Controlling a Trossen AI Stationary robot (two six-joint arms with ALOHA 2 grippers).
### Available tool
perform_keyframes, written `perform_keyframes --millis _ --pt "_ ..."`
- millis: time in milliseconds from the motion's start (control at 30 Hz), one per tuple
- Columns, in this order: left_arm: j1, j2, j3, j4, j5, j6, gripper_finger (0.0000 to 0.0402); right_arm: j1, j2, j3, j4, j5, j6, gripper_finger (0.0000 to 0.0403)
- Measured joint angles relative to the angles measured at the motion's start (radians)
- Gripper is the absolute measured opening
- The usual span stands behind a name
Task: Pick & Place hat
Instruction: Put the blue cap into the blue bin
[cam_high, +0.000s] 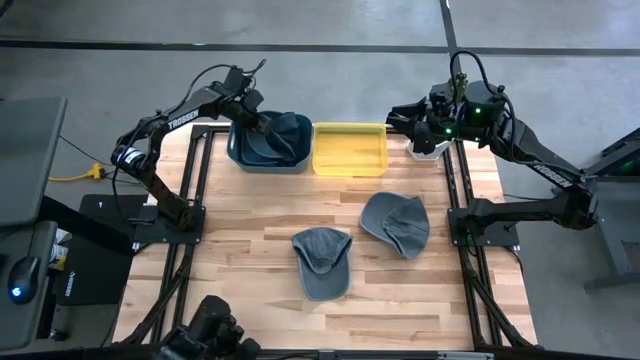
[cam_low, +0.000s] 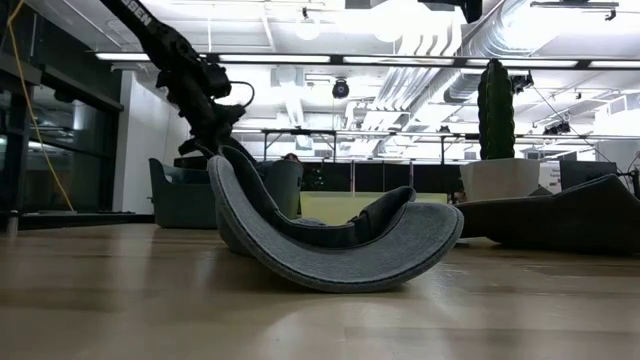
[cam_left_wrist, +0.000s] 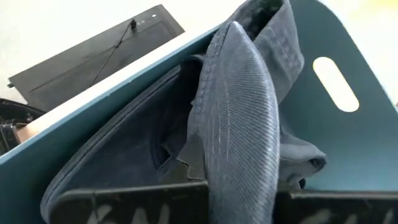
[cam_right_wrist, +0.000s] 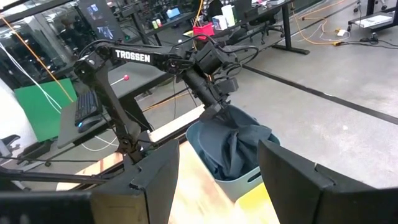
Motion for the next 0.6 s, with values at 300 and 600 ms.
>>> perform_keyframes --millis 300,600 --pt "0.000 0.000 0.000 -0.021 -0.040 0.007 0.0000 0.000 0.000 0.000 -0.007 0.000 0.000 0.0211" --pt "0.002 0.000 0.000 -0.026 -0.007 0.077 0.0086 0.000 0.000 0.000 -0.007 -0.001 0.000 0.0211"
